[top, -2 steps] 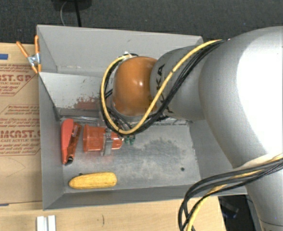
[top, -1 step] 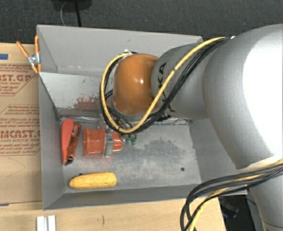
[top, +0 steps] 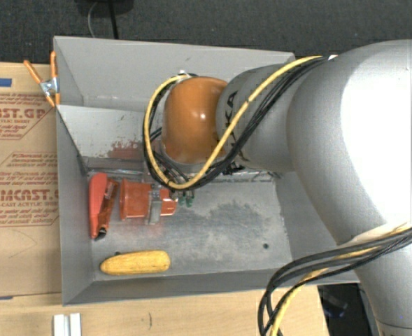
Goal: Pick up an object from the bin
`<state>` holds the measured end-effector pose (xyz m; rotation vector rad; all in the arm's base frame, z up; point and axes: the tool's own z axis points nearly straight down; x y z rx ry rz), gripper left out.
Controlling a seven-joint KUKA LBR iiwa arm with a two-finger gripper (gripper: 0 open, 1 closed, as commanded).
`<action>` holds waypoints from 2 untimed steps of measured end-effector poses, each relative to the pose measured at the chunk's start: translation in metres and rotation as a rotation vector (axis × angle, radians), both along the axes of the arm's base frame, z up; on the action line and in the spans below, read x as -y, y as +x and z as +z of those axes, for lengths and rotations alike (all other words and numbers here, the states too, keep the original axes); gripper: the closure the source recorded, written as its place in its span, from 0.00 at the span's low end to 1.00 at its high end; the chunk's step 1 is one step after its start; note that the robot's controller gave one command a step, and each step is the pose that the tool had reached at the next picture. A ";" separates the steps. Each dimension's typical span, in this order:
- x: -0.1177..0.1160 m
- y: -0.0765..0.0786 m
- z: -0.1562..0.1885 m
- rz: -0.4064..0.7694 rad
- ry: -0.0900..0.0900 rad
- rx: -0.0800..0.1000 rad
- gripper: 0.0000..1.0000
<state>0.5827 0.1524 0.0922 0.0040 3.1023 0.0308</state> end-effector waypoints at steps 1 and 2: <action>0.000 -0.015 0.014 -0.007 0.001 0.023 1.00; 0.002 -0.005 0.051 -0.014 -0.002 0.000 1.00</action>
Offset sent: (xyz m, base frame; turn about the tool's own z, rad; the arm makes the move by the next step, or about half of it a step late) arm 0.0102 -0.0049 0.1021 0.0252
